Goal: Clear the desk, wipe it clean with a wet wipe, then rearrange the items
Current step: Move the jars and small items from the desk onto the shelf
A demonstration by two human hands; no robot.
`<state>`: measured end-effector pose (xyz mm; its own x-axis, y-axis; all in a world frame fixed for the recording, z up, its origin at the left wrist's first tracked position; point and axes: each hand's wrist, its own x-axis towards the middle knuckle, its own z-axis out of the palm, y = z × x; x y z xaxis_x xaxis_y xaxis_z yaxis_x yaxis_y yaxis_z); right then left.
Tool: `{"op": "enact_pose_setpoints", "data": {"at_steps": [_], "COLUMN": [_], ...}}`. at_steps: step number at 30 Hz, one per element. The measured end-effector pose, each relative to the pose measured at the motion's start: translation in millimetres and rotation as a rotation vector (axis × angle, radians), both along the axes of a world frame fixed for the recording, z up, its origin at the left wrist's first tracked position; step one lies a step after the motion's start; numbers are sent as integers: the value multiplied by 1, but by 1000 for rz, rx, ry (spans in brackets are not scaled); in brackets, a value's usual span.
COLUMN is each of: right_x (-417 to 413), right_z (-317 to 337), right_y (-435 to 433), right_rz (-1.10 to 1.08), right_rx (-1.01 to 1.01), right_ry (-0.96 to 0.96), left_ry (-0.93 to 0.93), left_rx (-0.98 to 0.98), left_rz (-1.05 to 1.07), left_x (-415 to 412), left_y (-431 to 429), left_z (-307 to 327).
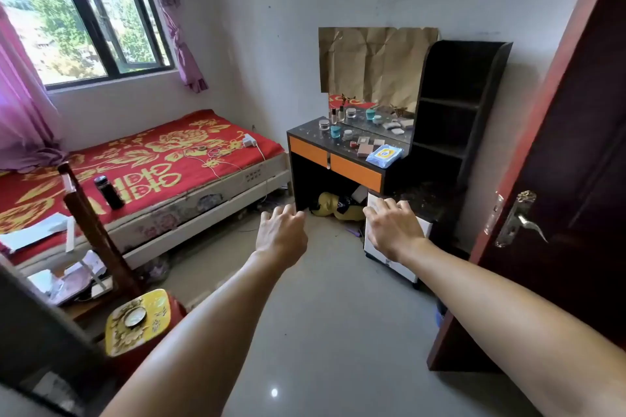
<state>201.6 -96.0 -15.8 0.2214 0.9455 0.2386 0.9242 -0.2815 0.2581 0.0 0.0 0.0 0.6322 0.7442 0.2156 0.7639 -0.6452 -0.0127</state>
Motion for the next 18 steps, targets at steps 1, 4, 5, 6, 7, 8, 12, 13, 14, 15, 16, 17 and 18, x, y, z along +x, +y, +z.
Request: {"op": "enact_pose_setpoints", "data": {"at_steps": [1, 4, 5, 6, 7, 8, 12, 13, 14, 15, 16, 17, 18], "right_x": [6, 30, 39, 47, 57, 66, 97, 103, 109, 114, 119, 125, 131], "right_z": [-2, -8, -9, -10, -11, -9, -5, -3, -2, -3, -4, -6, -7], "right_y": [9, 47, 62, 78, 95, 111, 178, 194, 209, 225, 241, 257, 273], "right_rz": [-3, 17, 18, 23, 24, 24, 76, 81, 86, 90, 93, 96, 100], "right_rx": [-20, -13, -22, -29, -31, -26, -22, -19, -20, -27, -34, -44, -49], "right_ry": [-2, -3, 4, 4, 1, 8, 28, 33, 40, 43, 50, 55, 59], "left_ry": [4, -9, -7, -11, -15, -28, -53, -62, -66, -66, -65, -63, -64], "left_rx": [-14, 3, -4, -8, -6, 1, 6, 2, -4, -10, -12, -16, -24], "left_rz": [4, 6, 10, 10, 14, 14, 29, 36, 43, 47, 53, 59, 67], "left_x": [6, 28, 37, 46, 54, 62, 89, 95, 100, 104, 110, 115, 120], "left_y": [9, 44, 57, 69, 83, 96, 148, 161, 175, 189, 204, 220, 236], "left_z": [-2, -10, -11, -13, -12, -10, -3, -2, -1, -1, -1, -2, -4]}}
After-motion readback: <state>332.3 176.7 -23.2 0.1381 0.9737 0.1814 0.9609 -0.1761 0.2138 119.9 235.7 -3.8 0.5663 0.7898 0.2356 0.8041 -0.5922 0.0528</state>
